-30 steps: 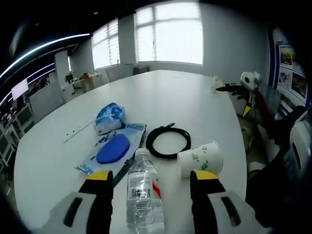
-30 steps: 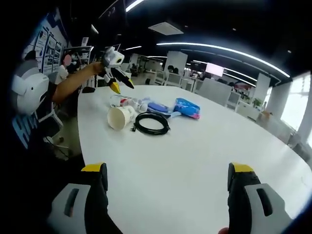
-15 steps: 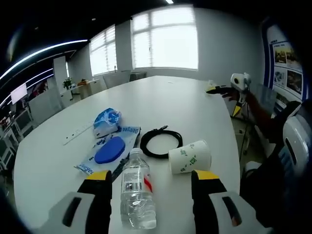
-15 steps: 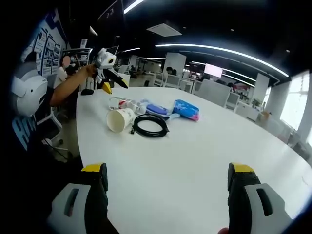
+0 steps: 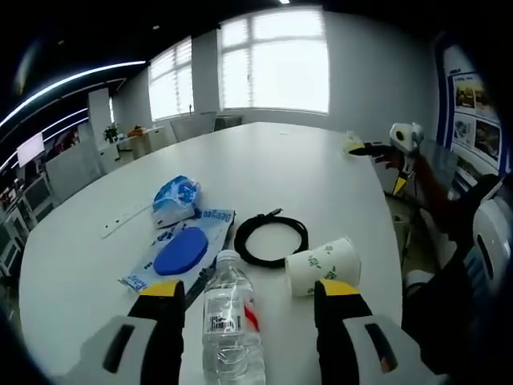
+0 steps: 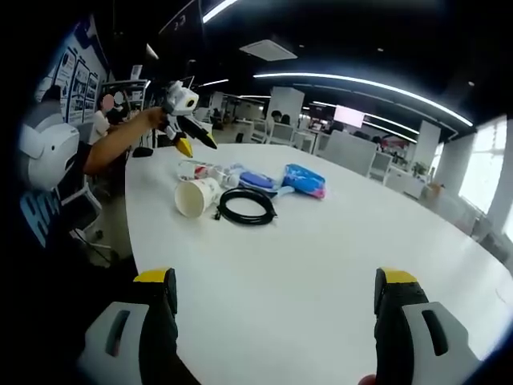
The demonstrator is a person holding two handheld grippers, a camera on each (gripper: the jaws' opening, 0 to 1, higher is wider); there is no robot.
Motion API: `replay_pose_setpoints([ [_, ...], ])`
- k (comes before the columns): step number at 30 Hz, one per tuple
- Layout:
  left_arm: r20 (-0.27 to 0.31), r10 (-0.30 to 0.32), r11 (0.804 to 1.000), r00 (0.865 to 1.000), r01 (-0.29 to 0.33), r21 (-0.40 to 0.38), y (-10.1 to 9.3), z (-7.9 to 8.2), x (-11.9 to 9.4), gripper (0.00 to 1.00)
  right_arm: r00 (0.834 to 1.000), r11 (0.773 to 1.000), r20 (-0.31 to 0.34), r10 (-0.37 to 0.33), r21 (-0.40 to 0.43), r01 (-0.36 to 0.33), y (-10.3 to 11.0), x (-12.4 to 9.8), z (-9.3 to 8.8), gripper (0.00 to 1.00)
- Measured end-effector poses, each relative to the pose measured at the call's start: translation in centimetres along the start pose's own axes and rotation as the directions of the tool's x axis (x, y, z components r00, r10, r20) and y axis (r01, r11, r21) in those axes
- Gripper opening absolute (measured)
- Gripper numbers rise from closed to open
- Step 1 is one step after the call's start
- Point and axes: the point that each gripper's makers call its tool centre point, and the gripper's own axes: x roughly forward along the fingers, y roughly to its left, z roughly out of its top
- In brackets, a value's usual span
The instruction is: Arrange the tabletop items into an orderly group along one side of the table until the central work area is clear of visible clutter.
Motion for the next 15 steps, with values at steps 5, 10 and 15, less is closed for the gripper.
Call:
replay_pose_setpoints([
  [5,-0.009,0.017,1.000,1.000,-0.017,-0.016,0.4,-0.1,0.8,0.62,1.000,1.000,0.001,0.003,0.004,-0.003,0.2,0.2,-0.1,1.00],
  [10,-0.017,0.011,1.000,1.000,-0.012,-0.020,0.4,0.0,1.6,0.59,1.000,1.000,-0.003,0.013,0.008,-0.013,0.5,0.6,-0.3,1.00],
  [15,-0.024,0.003,1.000,1.000,-0.003,-0.017,0.4,0.4,2.2,0.58,1.000,1.000,-0.008,0.022,0.007,-0.022,0.7,0.8,-0.2,1.00],
])
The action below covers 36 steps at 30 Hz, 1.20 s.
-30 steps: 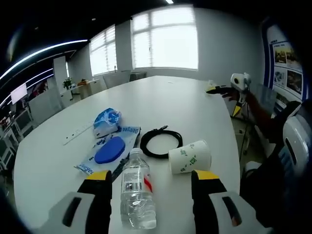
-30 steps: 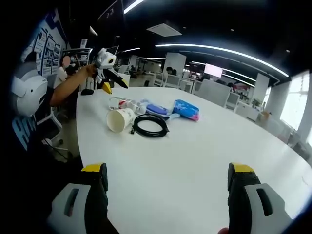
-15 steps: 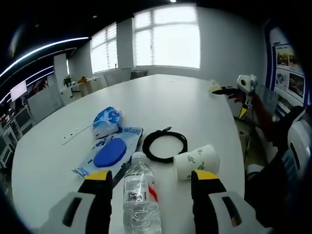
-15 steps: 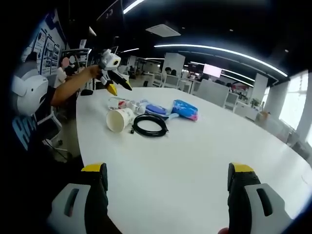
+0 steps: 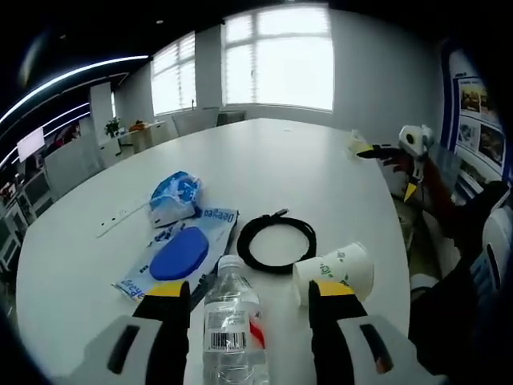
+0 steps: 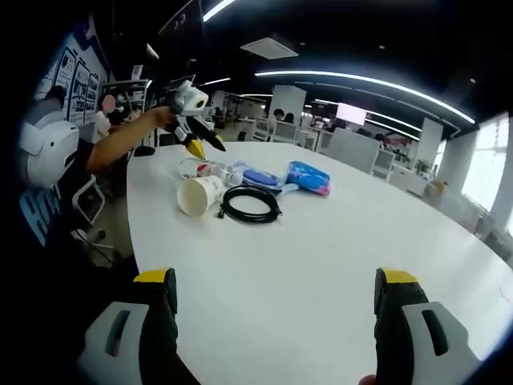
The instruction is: Arrange the tabletop items into an orderly group along one side of the table until the central work area is clear of visible clutter.
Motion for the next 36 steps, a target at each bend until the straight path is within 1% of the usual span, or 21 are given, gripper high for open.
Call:
replay_pose_setpoints([
  [3,-0.008,0.007,1.000,1.000,-0.007,-0.003,0.2,0.0,0.5,0.58,1.000,1.000,-0.005,0.007,-0.005,-0.007,0.1,0.1,0.0,1.00],
  [8,-0.037,0.015,1.000,0.999,-0.015,0.002,0.4,-0.4,1.4,0.56,1.000,1.000,-0.008,0.009,-0.007,-0.009,0.3,0.2,0.1,1.00],
  [13,-0.042,0.008,1.000,0.999,-0.008,-0.006,0.5,-0.5,1.9,0.56,1.000,1.000,-0.009,0.010,-0.003,-0.010,0.5,0.3,0.0,1.00],
  [17,-0.044,0.016,1.000,0.999,-0.016,-0.010,0.8,-0.5,2.4,0.55,1.000,1.000,-0.010,0.009,-0.001,-0.009,0.6,0.3,-0.1,1.00],
  [21,-0.056,0.016,1.000,0.998,-0.017,-0.013,0.8,-0.5,3.2,0.52,1.000,1.000,-0.012,0.007,0.001,-0.007,0.6,0.3,-0.1,0.99],
  [27,-0.066,0.013,1.000,0.998,-0.014,-0.011,0.8,-0.6,4.1,0.51,1.000,1.000,-0.015,0.003,0.000,-0.003,0.5,0.1,-0.2,1.00],
  [29,-0.067,0.020,1.000,0.998,-0.021,-0.012,1.0,-0.5,4.3,0.51,1.000,1.000,-0.013,0.001,0.000,-0.001,0.4,0.1,-0.2,0.99],
  [36,-0.092,0.028,1.000,0.995,-0.029,-0.007,1.4,-0.8,5.1,0.46,1.000,1.000,-0.009,-0.001,0.004,0.001,0.4,0.2,-0.5,0.99],
])
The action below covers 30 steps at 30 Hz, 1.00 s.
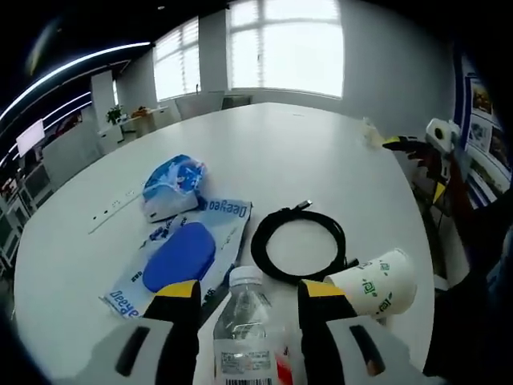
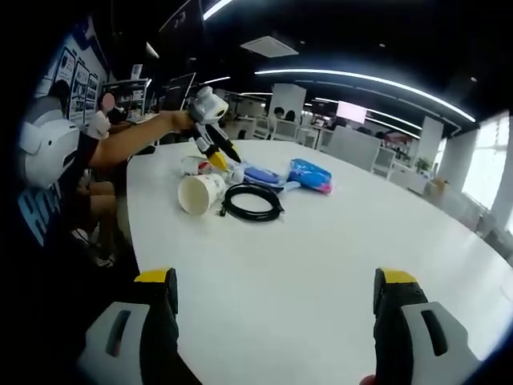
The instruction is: Arrange the tabletop items into an orderly group along one side of the table until the central work area is clear of visible clutter.
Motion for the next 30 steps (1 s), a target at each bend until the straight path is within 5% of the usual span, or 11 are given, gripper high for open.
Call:
replay_pose_setpoints([
  [30,-0.076,-0.018,1.000,0.997,0.018,0.001,0.5,-0.8,3.1,0.38,1.000,1.000,0.000,-0.010,0.028,0.010,-0.6,-0.1,-1.3,0.97],
])
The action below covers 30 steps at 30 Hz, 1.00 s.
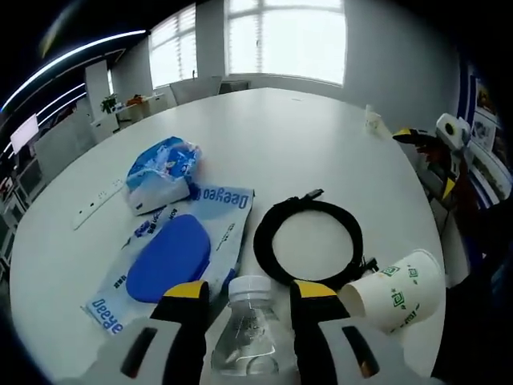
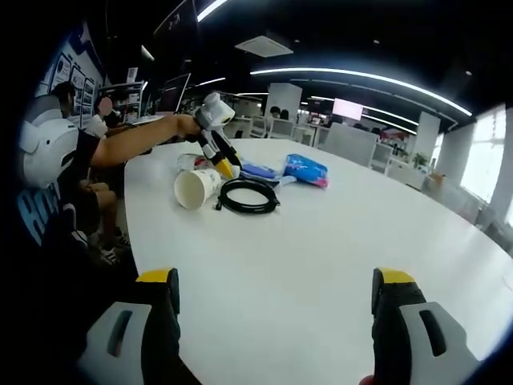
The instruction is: Arrange the tabletop items into an orderly group along one side of the table until the central work area is clear of visible clutter.
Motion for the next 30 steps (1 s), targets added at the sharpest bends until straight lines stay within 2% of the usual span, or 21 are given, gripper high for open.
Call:
replay_pose_setpoints([
  [8,0.002,0.012,1.000,1.000,-0.012,-0.009,0.9,0.1,0.2,0.32,1.000,1.000,-0.001,-0.003,0.004,0.003,-0.2,0.1,-0.1,0.96],
  [12,0.011,-0.001,1.000,1.000,0.002,-0.027,0.4,0.1,0.3,0.29,1.000,1.000,-0.003,-0.002,0.006,0.002,-0.2,0.2,-0.2,0.96],
  [15,0.016,-0.017,1.000,1.000,0.018,-0.023,-0.1,0.2,0.4,0.22,1.000,1.000,-0.003,-0.002,0.009,0.002,-0.2,0.2,-0.2,0.96],
  [24,-0.001,-0.003,1.000,1.000,0.003,-0.030,-0.2,0.1,0.7,0.23,1.000,1.000,-0.005,-0.004,0.014,0.004,-0.3,0.3,-0.5,0.96],
  [30,-0.053,0.041,0.999,0.998,-0.039,0.030,-0.4,-0.3,1.1,0.25,1.000,1.000,-0.006,-0.001,0.019,0.001,-0.3,0.4,-0.7,0.95],
])
